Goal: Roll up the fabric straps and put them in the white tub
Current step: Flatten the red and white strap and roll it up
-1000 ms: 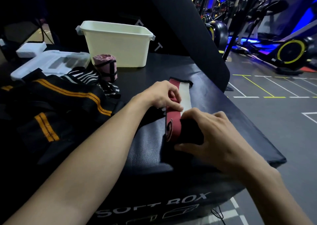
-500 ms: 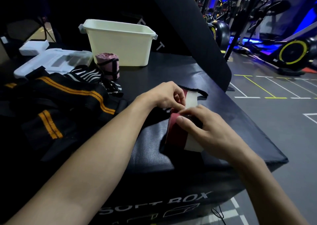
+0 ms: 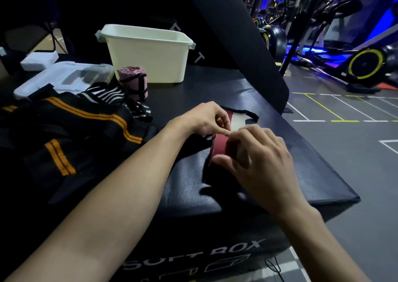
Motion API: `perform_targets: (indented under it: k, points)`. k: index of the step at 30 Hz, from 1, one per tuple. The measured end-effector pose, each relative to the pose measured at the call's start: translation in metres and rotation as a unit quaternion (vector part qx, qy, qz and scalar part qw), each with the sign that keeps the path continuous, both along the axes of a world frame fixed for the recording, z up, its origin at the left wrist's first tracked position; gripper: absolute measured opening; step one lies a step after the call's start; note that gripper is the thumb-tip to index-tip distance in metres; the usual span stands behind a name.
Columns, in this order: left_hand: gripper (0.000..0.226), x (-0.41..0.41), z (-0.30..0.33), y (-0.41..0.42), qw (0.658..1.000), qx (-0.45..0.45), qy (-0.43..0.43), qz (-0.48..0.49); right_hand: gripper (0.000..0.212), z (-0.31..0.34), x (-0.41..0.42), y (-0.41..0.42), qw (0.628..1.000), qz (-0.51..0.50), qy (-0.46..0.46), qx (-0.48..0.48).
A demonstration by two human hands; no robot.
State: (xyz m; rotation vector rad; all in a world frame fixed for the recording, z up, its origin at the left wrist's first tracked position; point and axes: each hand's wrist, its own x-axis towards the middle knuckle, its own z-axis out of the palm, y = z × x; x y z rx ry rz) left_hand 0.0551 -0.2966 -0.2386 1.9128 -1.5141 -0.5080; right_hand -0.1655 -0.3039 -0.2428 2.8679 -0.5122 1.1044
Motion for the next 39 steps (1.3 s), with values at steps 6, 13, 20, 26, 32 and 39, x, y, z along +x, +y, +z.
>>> perform_targets:
  k: [6,13,20,26,32,39]
  points:
    - [0.01,0.003,-0.001,0.001,0.999,-0.033,-0.02,0.026,0.087,0.002,-0.006,-0.02,0.991,0.007,0.128,0.042]
    - [0.01,0.007,0.002,0.002,0.999,-0.043,-0.003,0.016,0.08,0.008,-0.007,-0.033,0.987,0.057,0.084,0.123]
    - [0.021,-0.002,0.013,0.009,0.997,0.018,0.024,-0.07,0.06,0.01,-0.012,-0.038,0.962,0.103,0.059,0.248]
    - [0.018,0.003,0.012,0.007,0.997,-0.001,0.047,-0.061,0.045,0.003,0.007,-0.042,0.939,0.048,0.039,0.337]
    - [0.04,0.003,0.012,0.007,0.997,-0.006,0.073,-0.036,0.053,-0.001,0.016,-0.037,0.952,0.026,-0.01,0.306]
    - [0.046,-0.001,0.015,0.006,0.993,-0.012,0.114,-0.016,0.034,-0.006,0.018,-0.04,0.969,-0.027,0.015,0.243]
